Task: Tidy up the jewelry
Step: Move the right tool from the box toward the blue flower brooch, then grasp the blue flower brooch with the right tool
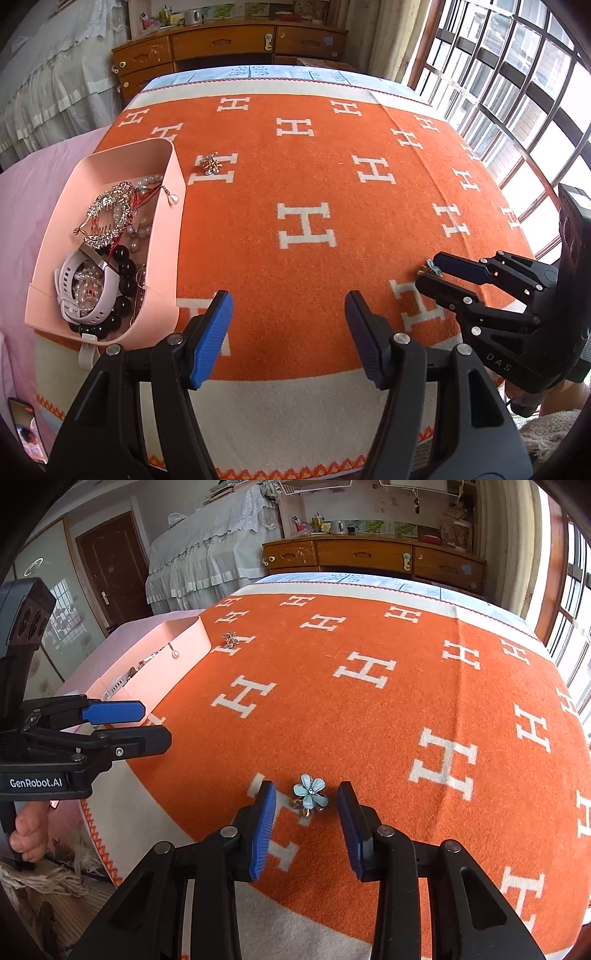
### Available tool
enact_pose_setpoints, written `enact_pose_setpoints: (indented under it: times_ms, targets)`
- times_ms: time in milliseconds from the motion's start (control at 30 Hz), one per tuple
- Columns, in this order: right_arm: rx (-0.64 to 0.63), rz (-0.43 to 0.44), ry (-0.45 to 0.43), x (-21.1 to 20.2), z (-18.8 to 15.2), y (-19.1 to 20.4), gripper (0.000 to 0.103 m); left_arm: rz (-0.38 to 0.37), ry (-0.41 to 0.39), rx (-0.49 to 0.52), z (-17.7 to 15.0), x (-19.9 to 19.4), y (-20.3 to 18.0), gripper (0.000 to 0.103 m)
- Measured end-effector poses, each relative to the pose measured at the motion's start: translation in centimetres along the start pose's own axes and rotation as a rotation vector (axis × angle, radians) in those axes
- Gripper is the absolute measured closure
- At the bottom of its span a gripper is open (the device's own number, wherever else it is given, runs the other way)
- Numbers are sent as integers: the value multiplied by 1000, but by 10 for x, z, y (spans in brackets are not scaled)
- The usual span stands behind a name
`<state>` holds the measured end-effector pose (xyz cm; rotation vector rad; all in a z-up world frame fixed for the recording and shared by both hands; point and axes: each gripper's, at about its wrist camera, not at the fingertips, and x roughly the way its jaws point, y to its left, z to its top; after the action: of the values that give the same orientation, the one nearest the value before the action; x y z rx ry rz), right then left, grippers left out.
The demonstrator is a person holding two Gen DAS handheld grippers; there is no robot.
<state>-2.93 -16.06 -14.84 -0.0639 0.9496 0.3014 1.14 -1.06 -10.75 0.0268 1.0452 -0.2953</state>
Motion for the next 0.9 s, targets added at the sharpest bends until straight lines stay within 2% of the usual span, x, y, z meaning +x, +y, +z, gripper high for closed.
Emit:
enact_pose_setpoints:
  times_ms: [133,333,467,733,900]
  targets:
    - [-25,-19,1,1,0,3,84,2,4,-6,3,2,3,43]
    - [-3,-22,10,5,7,0,85,52,-8,-11,14,1,11,43]
    - [19,-6,27,13,23,-4,85,97,-8,51,35,2,12,43]
    - [119,124,0,18,93,-13,85,121,-4,207,106,4,27,43]
    - [182,178,-15,28,148,-21,85,81,70,256,141,26,45,43]
